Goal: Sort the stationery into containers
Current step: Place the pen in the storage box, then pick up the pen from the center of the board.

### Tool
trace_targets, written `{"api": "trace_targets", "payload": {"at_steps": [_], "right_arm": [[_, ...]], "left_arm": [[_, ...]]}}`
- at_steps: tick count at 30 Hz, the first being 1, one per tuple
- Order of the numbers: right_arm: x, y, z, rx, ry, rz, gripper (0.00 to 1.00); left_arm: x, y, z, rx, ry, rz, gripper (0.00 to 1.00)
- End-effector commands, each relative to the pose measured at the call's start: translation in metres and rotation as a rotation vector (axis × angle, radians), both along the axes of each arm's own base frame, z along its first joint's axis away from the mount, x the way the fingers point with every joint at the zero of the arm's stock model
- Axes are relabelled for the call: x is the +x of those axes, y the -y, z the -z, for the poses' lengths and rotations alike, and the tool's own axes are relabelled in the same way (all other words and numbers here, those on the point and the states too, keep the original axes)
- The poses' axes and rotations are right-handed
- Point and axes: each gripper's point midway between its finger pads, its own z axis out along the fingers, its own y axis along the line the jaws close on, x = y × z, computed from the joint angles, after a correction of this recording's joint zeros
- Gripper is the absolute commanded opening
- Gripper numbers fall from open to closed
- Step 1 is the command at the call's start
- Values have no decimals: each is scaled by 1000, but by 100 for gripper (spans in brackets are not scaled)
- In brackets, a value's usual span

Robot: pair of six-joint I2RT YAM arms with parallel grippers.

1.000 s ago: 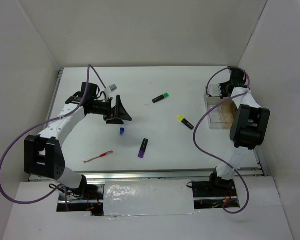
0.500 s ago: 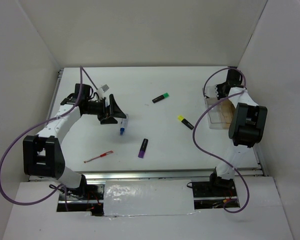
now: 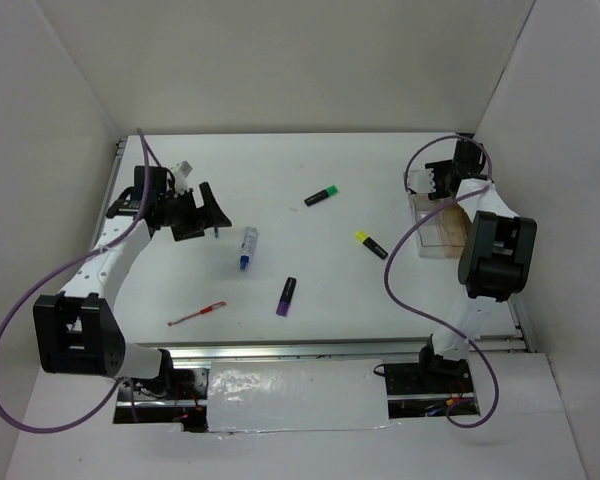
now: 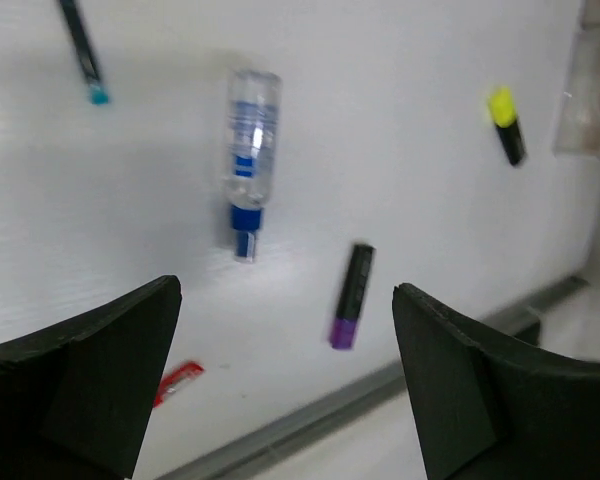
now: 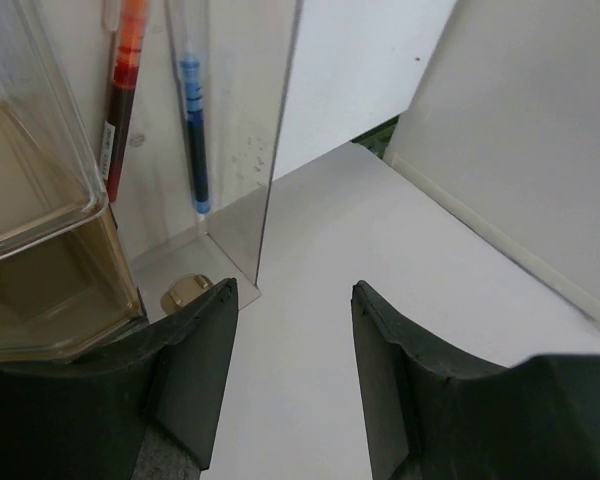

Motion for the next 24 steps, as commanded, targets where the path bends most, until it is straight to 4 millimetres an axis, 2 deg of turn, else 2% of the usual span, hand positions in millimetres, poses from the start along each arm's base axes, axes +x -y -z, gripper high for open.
{"api": "trace_targets", "payload": {"at_steps": [1, 3, 4, 5, 6, 7, 9, 10, 12, 13, 15, 20, 22, 23, 24], "right_arm": [[7, -33, -60, 116, 176, -25, 56], [7, -47, -77, 232, 222, 14, 56], [8, -63, -82, 292, 228, 0, 56], [8, -70, -91, 339, 231, 5, 56], [6, -77, -102, 413, 248, 25, 56], [5, -88, -108, 464, 250, 14, 56], [0, -99, -124, 558, 271, 36, 56], [-1, -111, -133, 604, 273, 21, 56], [-11, -124, -141, 702, 254, 49, 56], [-19, -137, -148, 773, 236, 55, 56], [-27, -150, -157, 850, 225, 63, 56], [-59, -194, -175, 1132, 119, 127, 56], [-73, -202, -177, 1217, 89, 166, 56], [-80, -219, -176, 1239, 53, 140, 56], [-86, -225, -168, 1248, 24, 147, 56]], "left_arm": [[31, -40, -9, 281, 142, -164, 99], [44, -56, -4, 421, 165, -196, 89], [49, -57, 8, 451, 142, -184, 86], [57, -58, 8, 494, 157, -178, 79], [62, -66, 11, 548, 153, -203, 77], [67, -67, 23, 570, 127, -202, 74], [79, -69, 28, 602, 138, -217, 67], [86, -74, 35, 630, 125, -240, 65], [94, -75, 41, 638, 111, -252, 62], [99, -74, 49, 641, 92, -257, 60], [102, -71, 65, 643, 57, -247, 59], [119, -66, 79, 644, 71, -245, 58], [131, -65, 81, 640, 90, -253, 58], [135, -64, 82, 642, 89, -256, 57], [141, -64, 87, 644, 80, -258, 57]]}}
